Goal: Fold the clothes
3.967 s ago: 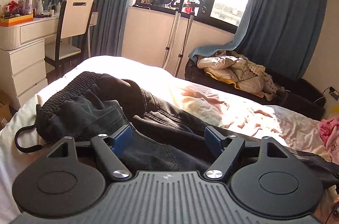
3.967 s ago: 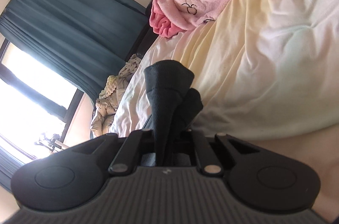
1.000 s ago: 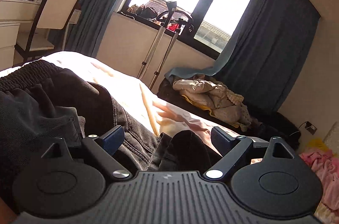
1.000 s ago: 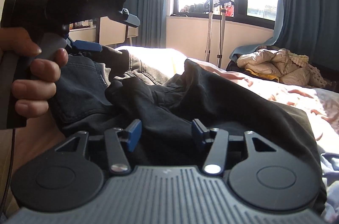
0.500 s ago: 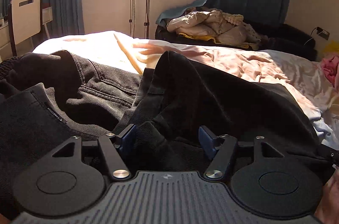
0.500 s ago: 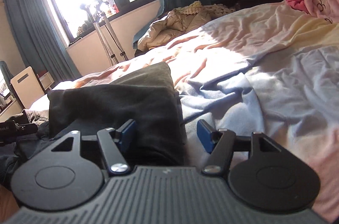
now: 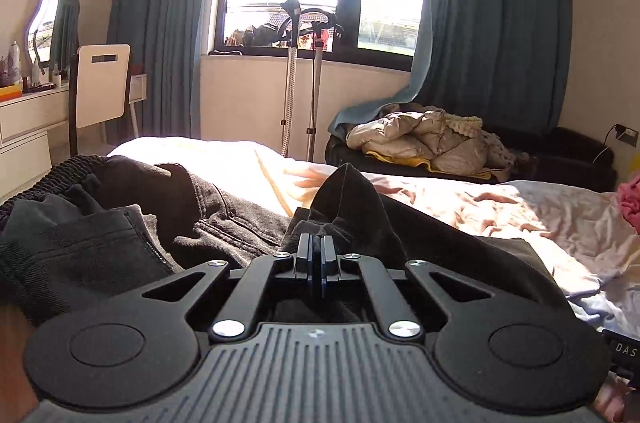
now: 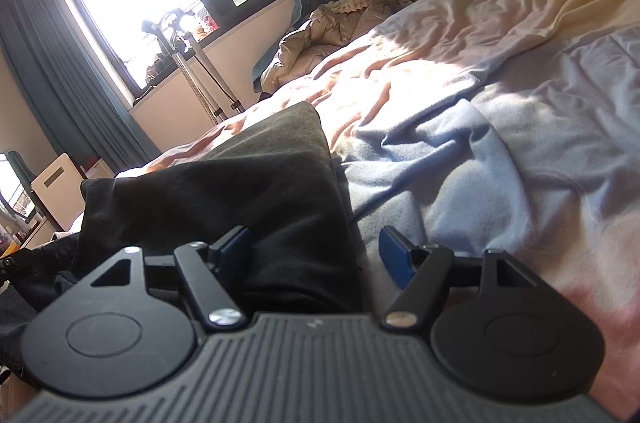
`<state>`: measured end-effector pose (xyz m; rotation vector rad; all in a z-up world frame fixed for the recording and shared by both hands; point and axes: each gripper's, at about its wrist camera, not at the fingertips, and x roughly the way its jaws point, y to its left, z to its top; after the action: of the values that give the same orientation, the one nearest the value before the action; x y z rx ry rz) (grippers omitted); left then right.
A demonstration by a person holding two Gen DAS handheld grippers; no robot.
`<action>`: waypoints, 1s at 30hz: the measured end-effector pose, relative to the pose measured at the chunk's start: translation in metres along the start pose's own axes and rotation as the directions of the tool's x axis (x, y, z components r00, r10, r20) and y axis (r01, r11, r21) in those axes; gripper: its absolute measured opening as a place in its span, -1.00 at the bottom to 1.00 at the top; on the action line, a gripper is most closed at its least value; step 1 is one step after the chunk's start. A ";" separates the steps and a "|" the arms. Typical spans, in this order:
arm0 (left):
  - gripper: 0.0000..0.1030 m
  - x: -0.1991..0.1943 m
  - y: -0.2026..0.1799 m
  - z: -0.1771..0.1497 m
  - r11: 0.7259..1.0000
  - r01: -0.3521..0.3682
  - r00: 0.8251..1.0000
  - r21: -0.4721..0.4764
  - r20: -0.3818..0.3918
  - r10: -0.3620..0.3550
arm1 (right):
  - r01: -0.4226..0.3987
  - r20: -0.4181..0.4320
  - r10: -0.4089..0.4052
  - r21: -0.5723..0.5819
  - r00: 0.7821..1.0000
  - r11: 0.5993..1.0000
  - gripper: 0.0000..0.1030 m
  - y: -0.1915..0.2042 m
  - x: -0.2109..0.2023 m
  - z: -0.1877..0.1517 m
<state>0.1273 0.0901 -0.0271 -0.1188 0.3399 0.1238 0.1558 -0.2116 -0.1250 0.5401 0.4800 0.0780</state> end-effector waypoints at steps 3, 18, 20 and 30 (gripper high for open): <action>-0.91 0.015 0.009 -0.013 0.998 -0.060 0.990 -0.019 -0.128 0.057 | -0.003 -0.002 0.003 -0.003 1.000 1.000 0.40 0.001 0.000 -0.003; -0.30 -0.012 -0.001 -0.003 0.991 -0.120 0.991 -0.054 -0.071 0.116 | -0.076 -0.019 0.075 -0.073 0.997 0.994 0.40 0.005 -0.030 -0.007; -0.06 -0.013 -0.010 -0.005 0.992 -0.125 0.992 -0.004 -0.017 0.125 | -0.084 -0.023 0.082 -0.082 0.996 0.993 0.41 0.007 -0.031 -0.006; -0.06 0.034 -0.029 -0.021 0.994 -0.103 0.989 0.046 -0.103 0.107 | -0.098 -0.031 0.096 -0.087 0.995 0.991 0.42 0.024 -0.024 0.006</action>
<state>0.1570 0.0618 -0.0555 -0.0678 0.4544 0.2158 0.1387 -0.1986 -0.0978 0.4757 0.4740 0.1986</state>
